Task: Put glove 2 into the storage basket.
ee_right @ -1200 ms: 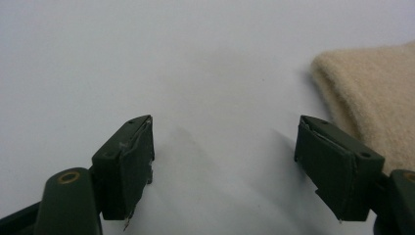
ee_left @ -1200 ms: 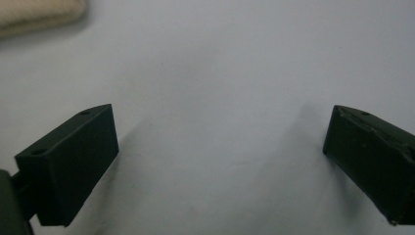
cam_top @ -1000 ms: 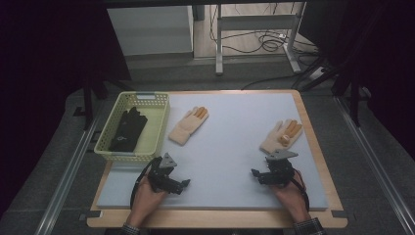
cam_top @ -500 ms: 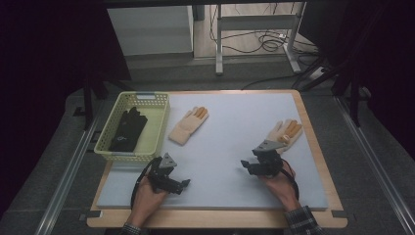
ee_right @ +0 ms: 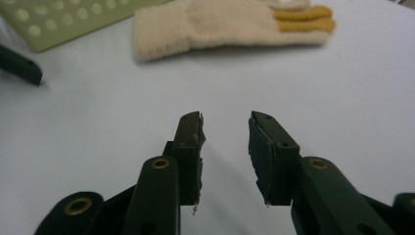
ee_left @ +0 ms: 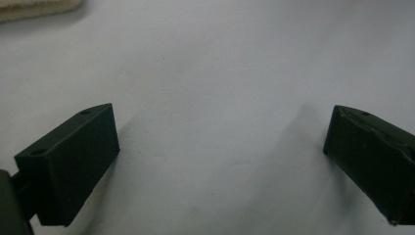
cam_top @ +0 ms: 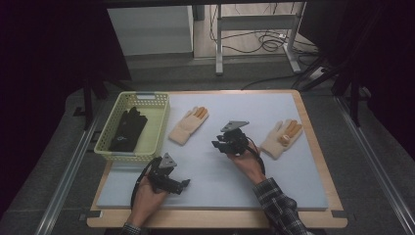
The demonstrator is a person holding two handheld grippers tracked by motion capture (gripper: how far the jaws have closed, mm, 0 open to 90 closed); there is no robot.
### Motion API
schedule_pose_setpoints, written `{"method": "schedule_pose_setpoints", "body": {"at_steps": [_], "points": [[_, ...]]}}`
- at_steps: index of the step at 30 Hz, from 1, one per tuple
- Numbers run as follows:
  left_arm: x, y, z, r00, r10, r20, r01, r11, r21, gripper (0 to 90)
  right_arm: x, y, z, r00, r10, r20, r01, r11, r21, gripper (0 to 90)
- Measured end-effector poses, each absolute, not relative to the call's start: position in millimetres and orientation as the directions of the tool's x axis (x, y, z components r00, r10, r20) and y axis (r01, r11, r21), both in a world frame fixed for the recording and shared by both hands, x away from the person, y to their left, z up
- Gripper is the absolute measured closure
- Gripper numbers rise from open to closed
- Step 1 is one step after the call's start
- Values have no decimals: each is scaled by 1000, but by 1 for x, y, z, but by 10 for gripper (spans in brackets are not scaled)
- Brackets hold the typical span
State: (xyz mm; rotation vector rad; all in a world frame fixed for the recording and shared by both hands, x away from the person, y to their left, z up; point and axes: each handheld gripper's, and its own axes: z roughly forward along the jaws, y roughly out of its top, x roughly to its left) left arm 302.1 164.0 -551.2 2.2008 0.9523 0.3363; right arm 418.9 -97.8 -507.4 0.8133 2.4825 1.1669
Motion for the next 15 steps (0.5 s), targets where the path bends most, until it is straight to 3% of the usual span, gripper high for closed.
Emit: {"method": "schedule_pose_setpoints", "body": {"at_steps": [4, 15], "points": [[302, 164, -551, 695, 718, -39, 535, -480, 695, 0, 434, -77, -507, -810, 586, -20, 360, 523, 772, 654], [302, 164, -551, 695, 718, -40, 535, -480, 695, 0, 468, -30, -512, -793, 609, 5, 386, 497, 777, 514]]}}
